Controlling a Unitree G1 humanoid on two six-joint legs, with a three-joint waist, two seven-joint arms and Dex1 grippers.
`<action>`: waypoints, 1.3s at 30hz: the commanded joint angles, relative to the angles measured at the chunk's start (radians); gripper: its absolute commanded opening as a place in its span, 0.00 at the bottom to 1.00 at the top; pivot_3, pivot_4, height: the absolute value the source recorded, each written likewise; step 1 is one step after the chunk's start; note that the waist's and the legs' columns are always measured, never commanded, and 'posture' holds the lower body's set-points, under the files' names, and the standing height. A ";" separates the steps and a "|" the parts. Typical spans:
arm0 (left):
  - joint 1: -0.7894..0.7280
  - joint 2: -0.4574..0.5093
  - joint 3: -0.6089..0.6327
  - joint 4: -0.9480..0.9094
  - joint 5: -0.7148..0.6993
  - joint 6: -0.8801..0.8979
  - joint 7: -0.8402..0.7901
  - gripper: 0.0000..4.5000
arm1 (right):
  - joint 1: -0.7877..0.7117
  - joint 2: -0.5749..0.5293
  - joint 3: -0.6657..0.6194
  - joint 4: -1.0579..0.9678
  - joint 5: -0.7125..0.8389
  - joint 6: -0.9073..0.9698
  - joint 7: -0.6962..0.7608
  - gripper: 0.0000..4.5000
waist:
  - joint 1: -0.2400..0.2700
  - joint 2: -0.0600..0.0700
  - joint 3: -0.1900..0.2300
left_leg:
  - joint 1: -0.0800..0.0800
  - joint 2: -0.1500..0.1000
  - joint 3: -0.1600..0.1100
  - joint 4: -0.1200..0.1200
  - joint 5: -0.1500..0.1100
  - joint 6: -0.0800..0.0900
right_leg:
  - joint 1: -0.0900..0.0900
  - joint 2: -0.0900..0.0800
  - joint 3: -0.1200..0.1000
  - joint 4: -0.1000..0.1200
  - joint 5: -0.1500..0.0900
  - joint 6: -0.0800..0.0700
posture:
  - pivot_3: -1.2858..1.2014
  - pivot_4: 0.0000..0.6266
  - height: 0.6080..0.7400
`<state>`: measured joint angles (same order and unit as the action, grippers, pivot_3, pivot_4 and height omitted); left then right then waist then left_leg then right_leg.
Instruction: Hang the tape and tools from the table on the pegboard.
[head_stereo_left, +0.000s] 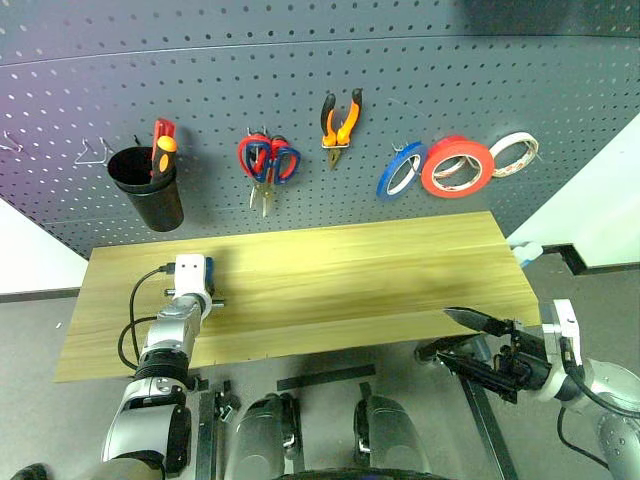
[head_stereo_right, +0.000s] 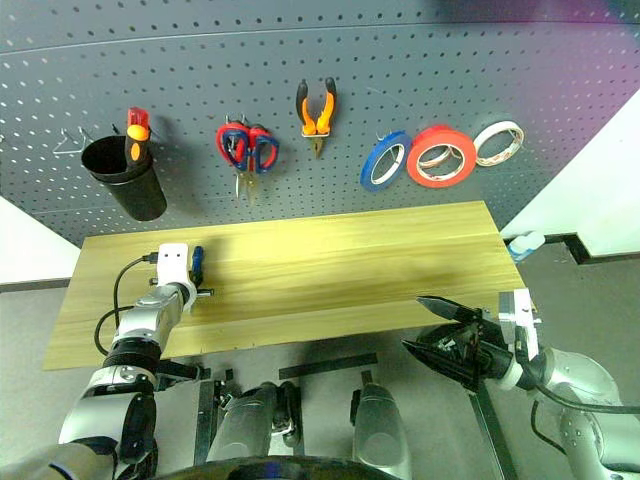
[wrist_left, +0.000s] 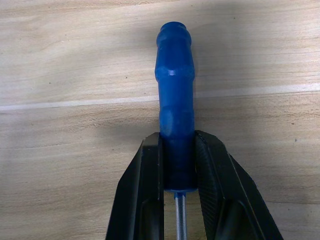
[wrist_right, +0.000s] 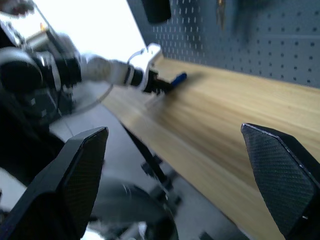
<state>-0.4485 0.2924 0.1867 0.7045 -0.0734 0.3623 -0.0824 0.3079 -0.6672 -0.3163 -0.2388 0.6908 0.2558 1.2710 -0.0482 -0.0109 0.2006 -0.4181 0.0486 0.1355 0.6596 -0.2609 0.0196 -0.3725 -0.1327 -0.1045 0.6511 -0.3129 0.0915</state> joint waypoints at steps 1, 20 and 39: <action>0.017 -0.002 -0.004 0.002 0.003 0.013 0.003 0.12 | -0.016 -0.007 -0.001 0.008 -0.015 -0.032 0.009 1.00 | 0.000 0.001 0.000 | 0.000 0.000 0.000 -0.001 0.000 0.000 | 0.000 0.000 0.000 -0.001 0.000 0.000 | 0.44 0.36 1.00; 0.167 -0.037 -0.036 -0.306 0.028 -0.151 0.022 0.12 | -0.139 0.015 0.013 -0.212 0.216 0.195 -0.202 1.00 | 0.003 0.000 0.003 | -0.006 -0.002 0.001 -0.008 0.002 0.001 | -0.002 -0.001 -0.002 -0.006 0.000 0.000 | 0.45 0.31 1.00; 0.417 -0.046 -0.127 -0.733 0.070 -0.156 -0.045 0.12 | -0.297 0.071 0.046 -0.053 0.174 0.139 -0.167 1.00 | 0.003 -0.003 -0.007 | -0.007 -0.003 0.002 -0.002 0.003 0.001 | -0.001 0.001 -0.007 -0.002 0.001 0.003 | 0.46 0.16 1.00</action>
<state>-0.0418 0.2329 0.0705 0.0407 -0.0224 0.2273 -0.1163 0.0212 -0.6031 -0.2537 -0.2990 0.8646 0.4226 1.0838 -0.0453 -0.0142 0.1934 -0.4258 0.0464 0.1370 0.6587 -0.2576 0.0214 -0.3734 -0.1312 -0.1115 0.6498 -0.3114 0.0949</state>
